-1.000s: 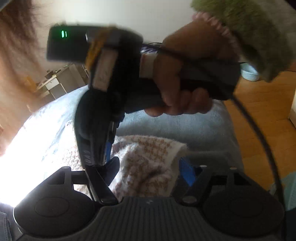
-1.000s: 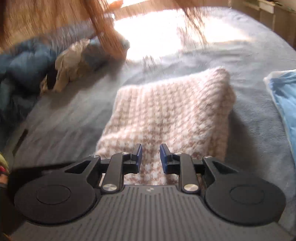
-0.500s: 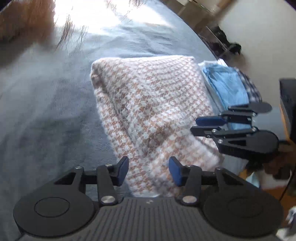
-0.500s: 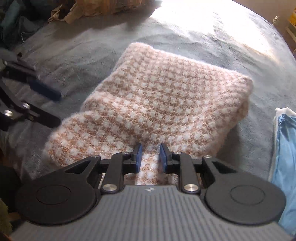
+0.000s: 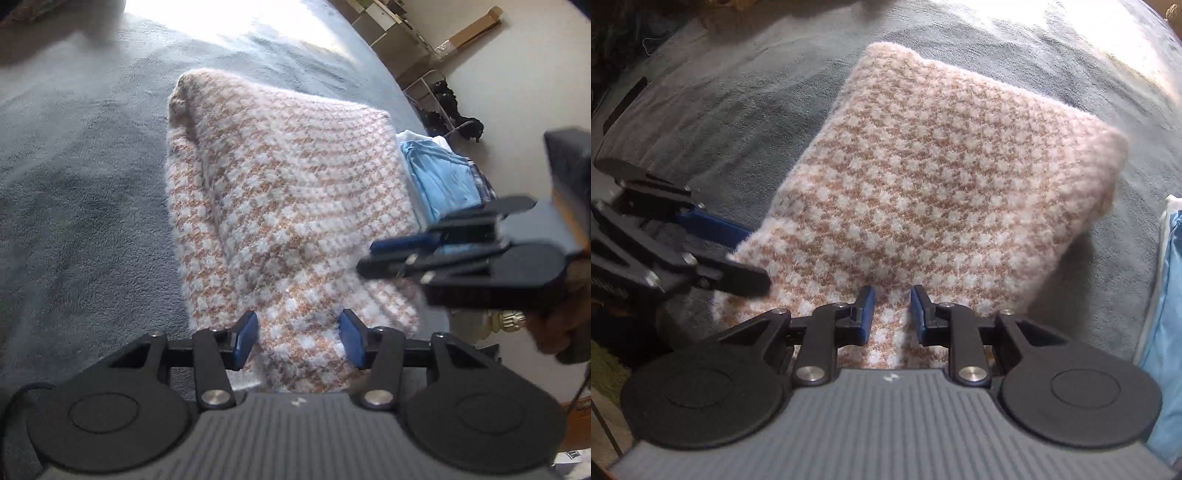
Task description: Fold clothes
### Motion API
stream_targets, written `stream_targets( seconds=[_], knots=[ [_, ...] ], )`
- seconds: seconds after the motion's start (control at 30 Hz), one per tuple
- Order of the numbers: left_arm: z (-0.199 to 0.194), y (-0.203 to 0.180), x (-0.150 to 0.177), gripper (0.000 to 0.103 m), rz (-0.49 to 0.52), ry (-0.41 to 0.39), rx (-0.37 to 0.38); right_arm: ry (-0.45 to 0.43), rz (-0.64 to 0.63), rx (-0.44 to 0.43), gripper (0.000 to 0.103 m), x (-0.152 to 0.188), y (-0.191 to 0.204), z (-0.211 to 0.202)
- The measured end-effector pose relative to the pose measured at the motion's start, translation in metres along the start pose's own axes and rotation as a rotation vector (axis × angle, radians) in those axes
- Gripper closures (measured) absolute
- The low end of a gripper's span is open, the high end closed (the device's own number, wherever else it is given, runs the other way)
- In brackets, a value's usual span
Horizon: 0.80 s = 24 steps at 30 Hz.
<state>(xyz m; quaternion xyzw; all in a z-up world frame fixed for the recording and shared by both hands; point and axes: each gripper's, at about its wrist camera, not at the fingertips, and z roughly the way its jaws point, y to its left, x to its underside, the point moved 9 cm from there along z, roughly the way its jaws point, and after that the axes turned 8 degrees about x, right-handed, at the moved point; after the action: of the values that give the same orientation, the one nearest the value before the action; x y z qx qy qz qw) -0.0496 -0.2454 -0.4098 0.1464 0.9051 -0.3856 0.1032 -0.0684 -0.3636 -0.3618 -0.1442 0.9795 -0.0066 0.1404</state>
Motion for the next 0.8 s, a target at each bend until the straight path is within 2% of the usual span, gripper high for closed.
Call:
stream_targets(
  seconds=[0.1,0.2,0.3,0.37,0.47,0.57,0.67,0.77,0.8],
  knots=[
    [0.002,0.002,0.006,0.052,0.005,-0.025,0.000,-0.125,0.044,-0.035,0.083,-0.051,0.000,-0.016],
    [0.005,0.004,0.011,0.052,-0.006,-0.040,-0.003,-0.208,0.079,-0.059,0.084,-0.103,0.007,0.001],
    [0.011,0.008,0.015,0.051,-0.013,-0.042,-0.011,-0.111,0.048,0.009,0.085,-0.102,0.006,0.068],
    [0.013,0.009,0.015,0.049,-0.022,-0.037,-0.006,-0.097,-0.021,0.076,0.085,-0.085,0.010,0.091],
    [0.014,0.009,0.017,0.048,-0.020,-0.035,-0.003,-0.100,0.004,0.100,0.086,-0.100,0.014,0.066],
    [0.016,0.010,0.018,0.045,-0.023,-0.037,0.002,-0.188,0.065,0.064,0.086,-0.125,0.014,0.041],
    [0.016,0.010,0.017,0.045,-0.003,-0.051,-0.013,-0.228,0.080,0.034,0.084,-0.147,0.018,0.062],
    [0.015,0.010,0.014,0.044,0.003,-0.038,-0.014,-0.235,0.087,0.022,0.081,-0.146,0.021,0.091],
    [0.015,0.009,0.014,0.044,0.008,-0.026,-0.011,-0.242,0.106,0.028,0.081,-0.144,0.017,0.089]
  ],
)
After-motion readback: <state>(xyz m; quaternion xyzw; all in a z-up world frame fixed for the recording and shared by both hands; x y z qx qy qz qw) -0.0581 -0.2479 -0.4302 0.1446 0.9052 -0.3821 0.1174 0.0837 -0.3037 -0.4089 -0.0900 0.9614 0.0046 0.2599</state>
